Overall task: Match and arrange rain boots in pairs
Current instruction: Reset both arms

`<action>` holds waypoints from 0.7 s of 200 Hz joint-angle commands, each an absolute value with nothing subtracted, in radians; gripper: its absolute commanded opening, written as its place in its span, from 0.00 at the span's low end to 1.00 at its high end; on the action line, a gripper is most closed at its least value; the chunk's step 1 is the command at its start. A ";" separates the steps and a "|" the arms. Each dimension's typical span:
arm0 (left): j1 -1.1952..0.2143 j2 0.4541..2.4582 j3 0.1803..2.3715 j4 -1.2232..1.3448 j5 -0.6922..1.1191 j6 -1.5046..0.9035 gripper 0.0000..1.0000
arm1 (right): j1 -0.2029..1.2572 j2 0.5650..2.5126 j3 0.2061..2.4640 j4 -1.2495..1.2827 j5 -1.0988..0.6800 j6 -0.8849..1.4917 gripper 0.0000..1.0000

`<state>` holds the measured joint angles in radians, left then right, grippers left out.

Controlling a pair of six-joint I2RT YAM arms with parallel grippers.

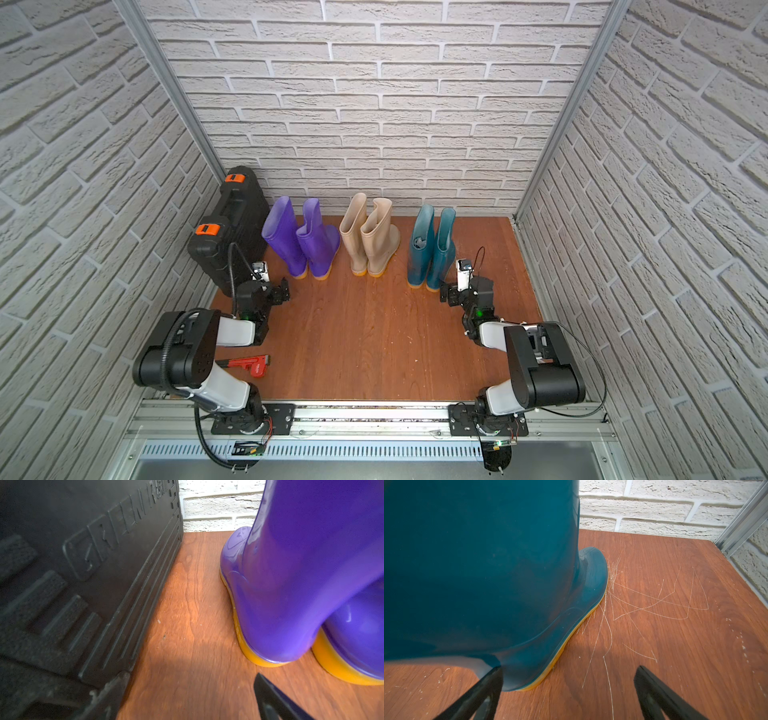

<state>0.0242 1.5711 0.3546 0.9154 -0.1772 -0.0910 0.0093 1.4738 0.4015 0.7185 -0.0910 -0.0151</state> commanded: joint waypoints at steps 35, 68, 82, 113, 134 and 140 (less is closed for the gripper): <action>0.031 1.571 0.369 0.956 -0.192 -0.104 0.98 | 0.005 1.483 0.402 0.764 -0.087 -0.015 1.00; 0.032 1.571 0.370 0.956 -0.193 -0.104 0.98 | 0.004 1.477 0.399 0.767 -0.087 -0.014 1.00; 0.032 1.571 0.370 0.956 -0.192 -0.104 0.98 | 0.005 1.476 0.397 0.768 -0.087 -0.015 1.00; 0.031 1.571 0.370 0.956 -0.192 -0.104 0.98 | 0.006 1.476 0.397 0.769 -0.086 -0.014 1.00; 0.031 1.572 0.371 0.956 -0.191 -0.104 0.98 | 0.006 1.475 0.396 0.769 -0.087 -0.014 1.00; 0.032 1.572 0.370 0.955 -0.193 -0.104 0.98 | 0.005 1.476 0.396 0.769 -0.087 -0.014 1.00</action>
